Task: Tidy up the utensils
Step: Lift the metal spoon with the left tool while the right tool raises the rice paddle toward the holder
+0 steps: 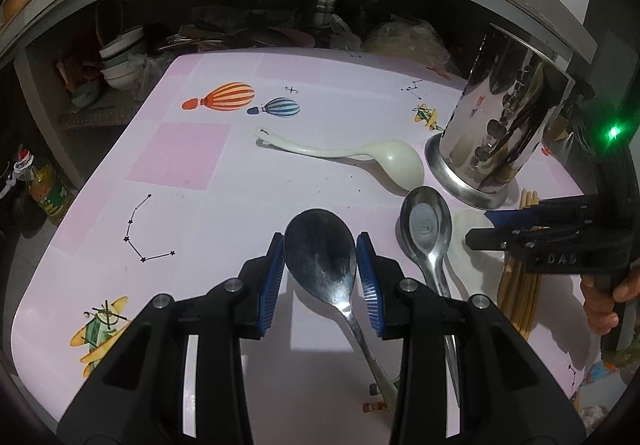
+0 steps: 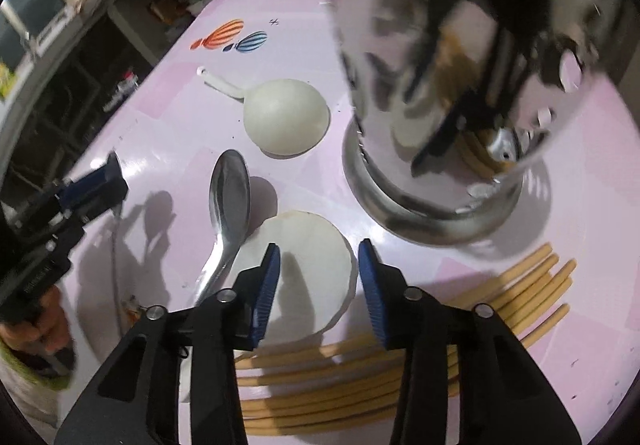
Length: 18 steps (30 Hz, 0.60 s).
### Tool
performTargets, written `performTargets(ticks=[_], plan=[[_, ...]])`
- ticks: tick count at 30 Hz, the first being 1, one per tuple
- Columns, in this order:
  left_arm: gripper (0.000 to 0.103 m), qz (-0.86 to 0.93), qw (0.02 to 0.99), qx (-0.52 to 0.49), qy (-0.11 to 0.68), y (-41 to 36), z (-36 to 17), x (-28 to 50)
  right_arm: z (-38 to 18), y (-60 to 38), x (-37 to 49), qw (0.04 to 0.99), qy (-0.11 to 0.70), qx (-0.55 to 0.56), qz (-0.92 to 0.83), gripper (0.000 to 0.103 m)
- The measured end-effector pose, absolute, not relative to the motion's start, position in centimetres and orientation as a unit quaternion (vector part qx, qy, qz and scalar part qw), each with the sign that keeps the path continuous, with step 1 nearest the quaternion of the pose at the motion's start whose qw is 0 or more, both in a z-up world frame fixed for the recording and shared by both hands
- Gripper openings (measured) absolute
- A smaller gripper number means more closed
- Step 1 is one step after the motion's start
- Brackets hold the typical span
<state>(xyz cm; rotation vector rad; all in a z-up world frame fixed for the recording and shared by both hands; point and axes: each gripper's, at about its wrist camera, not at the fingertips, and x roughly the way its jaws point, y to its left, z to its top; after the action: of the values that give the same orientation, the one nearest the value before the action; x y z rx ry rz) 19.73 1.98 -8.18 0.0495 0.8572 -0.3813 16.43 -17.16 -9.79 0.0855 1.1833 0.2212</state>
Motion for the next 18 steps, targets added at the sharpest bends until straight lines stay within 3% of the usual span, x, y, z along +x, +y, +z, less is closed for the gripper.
performTargets(ticks=[8,18], plan=[[0.035,-0.182,0.892,0.019,0.413,2.1,-8.0,19.7,-9.1,-17.4,16.6,0.832,0.541,0.051,0.115,0.013],[0.035,-0.183,0.893,0.019,0.412,2.2,-7.9,19.7,-8.1,-17.7,16.3,0.832,0.524,0.106,0.15,0.006]])
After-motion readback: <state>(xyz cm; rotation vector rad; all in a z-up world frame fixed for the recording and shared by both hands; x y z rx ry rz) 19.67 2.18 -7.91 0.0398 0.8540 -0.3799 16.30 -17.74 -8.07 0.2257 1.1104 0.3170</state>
